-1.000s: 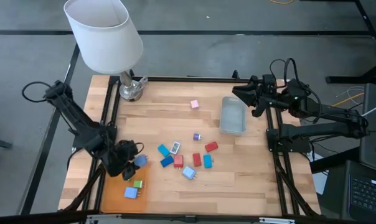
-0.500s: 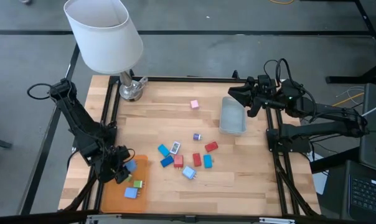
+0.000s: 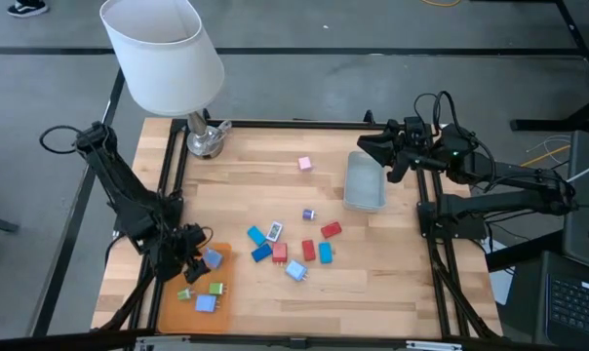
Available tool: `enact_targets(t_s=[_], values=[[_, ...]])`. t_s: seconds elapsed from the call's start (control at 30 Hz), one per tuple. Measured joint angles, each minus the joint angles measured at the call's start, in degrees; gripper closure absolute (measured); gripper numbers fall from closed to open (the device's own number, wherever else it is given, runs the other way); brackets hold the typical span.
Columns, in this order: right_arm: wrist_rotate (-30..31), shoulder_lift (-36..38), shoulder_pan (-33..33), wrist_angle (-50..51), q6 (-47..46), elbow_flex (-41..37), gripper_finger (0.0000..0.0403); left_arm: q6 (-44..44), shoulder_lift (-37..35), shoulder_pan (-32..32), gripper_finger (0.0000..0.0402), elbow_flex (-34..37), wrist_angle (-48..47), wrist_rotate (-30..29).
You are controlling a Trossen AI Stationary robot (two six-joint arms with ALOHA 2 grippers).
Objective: Pick & Place Office items
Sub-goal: Put the light pink charger adapter into the orange bin
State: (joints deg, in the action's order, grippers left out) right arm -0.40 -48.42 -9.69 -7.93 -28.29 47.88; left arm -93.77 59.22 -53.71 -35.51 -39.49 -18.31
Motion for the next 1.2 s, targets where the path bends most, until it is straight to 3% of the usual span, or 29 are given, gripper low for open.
enact_targets(t_s=[0.27, 0.33, 0.47, 0.6, 0.7, 0.83, 0.97, 1.07, 1.2], values=[[0.0, 0.0, 0.0, -0.7, 0.0, 0.0, 0.0302, 14.7, -8.8, 15.1, 0.0076, -6.4, -5.7, -10.3], [0.0, 0.0, 0.0, -0.6, 0.1, 0.0, 0.0302, 21.9, -9.9, 21.0, 0.0076, -7.9, -4.5, -9.9], [0.0, 0.0, 0.0, -0.7, 0.4, 0.0, 0.0302, 39.2, -7.9, 33.9, 0.0076, -12.1, -2.5, -2.0], [0.0, 0.0, 0.0, -0.6, 0.5, 0.0, 0.0302, 54.6, -2.2, 46.2, 0.0076, -16.9, -1.9, 6.6], [0.0, 0.0, 0.0, -0.7, 0.6, 0.0, 0.0302, 59.8, 3.8, 56.1, 0.0076, -20.1, -1.9, 10.0], [0.0, 0.0, 0.0, -0.7, 1.3, 0.0, 0.0302, 57.5, 13.4, 68.0, 0.0078, -24.6, -1.0, 10.3], [0.0, 0.0, 0.0, -0.7, 1.7, 0.0, 0.0302, 57.9, 22.8, 76.4, 0.0082, -29.4, 7.0, 12.1], [0.0, 0.0, 0.0, -0.6, 2.0, 0.0, 0.0302, 56.5, 30.9, 80.3, 0.0082, -35.2, 10.1, 15.1], [0.0, 0.0, 0.0, -0.7, 2.4, 0.0, 0.0302, 54.7, 42.5, 81.8, 0.0082, -45.7, 5.0, 15.3]])
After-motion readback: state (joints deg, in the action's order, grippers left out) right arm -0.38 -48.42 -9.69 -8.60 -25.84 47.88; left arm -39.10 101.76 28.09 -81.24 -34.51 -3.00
